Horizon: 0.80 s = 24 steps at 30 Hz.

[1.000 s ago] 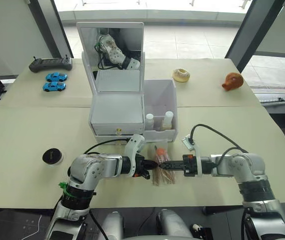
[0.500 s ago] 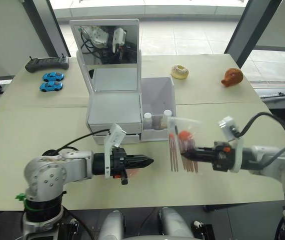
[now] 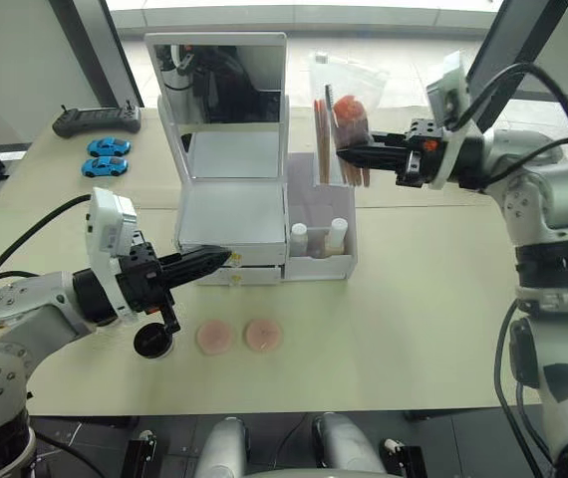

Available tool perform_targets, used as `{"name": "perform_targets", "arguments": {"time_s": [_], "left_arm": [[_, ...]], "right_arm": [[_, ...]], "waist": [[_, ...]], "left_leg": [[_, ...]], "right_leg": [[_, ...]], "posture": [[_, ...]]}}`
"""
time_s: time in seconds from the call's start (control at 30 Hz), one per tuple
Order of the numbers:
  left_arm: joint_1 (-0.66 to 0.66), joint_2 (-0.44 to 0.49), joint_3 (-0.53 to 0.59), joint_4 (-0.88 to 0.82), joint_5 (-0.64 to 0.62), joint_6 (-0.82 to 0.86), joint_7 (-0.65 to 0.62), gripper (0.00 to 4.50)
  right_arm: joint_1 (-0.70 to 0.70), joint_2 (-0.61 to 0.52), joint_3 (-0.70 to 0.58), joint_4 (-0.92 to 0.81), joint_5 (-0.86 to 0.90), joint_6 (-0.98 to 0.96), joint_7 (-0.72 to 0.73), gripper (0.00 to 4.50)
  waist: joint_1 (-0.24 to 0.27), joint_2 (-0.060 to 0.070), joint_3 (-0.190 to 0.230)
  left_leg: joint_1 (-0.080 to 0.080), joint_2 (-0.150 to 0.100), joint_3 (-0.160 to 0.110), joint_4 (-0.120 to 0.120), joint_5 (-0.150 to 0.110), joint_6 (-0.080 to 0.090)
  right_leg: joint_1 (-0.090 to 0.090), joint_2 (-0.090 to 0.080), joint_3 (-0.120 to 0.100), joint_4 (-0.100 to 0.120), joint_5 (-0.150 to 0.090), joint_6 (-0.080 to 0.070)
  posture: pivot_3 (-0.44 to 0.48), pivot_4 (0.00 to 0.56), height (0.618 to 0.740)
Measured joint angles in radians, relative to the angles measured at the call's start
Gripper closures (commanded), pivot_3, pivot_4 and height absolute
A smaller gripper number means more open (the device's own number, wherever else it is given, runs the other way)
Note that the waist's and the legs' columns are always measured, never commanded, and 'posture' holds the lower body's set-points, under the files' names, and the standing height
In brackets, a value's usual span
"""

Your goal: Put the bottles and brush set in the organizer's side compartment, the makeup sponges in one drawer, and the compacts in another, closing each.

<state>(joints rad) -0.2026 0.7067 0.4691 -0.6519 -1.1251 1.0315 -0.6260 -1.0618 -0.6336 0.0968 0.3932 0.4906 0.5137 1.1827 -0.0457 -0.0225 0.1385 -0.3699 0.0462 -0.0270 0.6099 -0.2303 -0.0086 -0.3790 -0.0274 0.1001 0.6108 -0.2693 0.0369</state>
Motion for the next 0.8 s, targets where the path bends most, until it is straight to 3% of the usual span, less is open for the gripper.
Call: {"name": "perform_targets", "arguments": {"time_s": [0.17, 0.43, 0.6, 0.8], "left_arm": [[0.028, -0.065, 0.002, -0.136, -0.141, -0.076, 0.209, 4.5], [-0.053, -0.21, -0.228, -0.25, -0.092, -0.166, 0.6, 4.5], [-0.057, -0.201, -0.267, -0.249, -0.074, -0.179, 0.728, 4.5], [-0.056, -0.127, -0.307, -0.229, -0.082, -0.169, 0.759, 4.5]], "right_arm": [[-0.099, 0.077, 0.021, 0.373, -0.114, -0.223, 0.142, 4.29], [-0.17, 0.191, 0.006, 0.689, -0.234, -0.512, 0.207, 4.29], [-0.185, 0.209, -0.018, 0.782, -0.277, -0.596, 0.211, 4.29], [-0.185, 0.244, -0.062, 0.836, -0.295, -0.653, 0.212, 4.29]], "waist": [[0.0, 0.0, 0.0], [0.0, 0.001, 0.0], [-0.001, 0.001, 0.0], [-0.001, 0.002, 0.0]], "left_leg": [[0.0, 0.002, -0.001, -0.001, 0.0, 0.0], [0.002, 0.001, -0.002, 0.0, 0.002, -0.004], [0.002, 0.001, -0.003, -0.001, 0.003, -0.004], [0.002, 0.0, -0.003, -0.001, 0.003, -0.005]], "right_leg": [[0.0, 0.001, 0.0, 0.001, 0.004, -0.006], [0.004, 0.002, 0.0, 0.002, 0.005, -0.005], [0.004, 0.002, -0.001, 0.002, 0.005, -0.005], [0.004, 0.002, -0.001, 0.002, 0.005, -0.005]], "posture": [[0.0, 0.15, 0.74], [0.0, 0.15, 0.74], [0.0, 0.15, 0.74], [0.0, 0.15, 0.74]]}}
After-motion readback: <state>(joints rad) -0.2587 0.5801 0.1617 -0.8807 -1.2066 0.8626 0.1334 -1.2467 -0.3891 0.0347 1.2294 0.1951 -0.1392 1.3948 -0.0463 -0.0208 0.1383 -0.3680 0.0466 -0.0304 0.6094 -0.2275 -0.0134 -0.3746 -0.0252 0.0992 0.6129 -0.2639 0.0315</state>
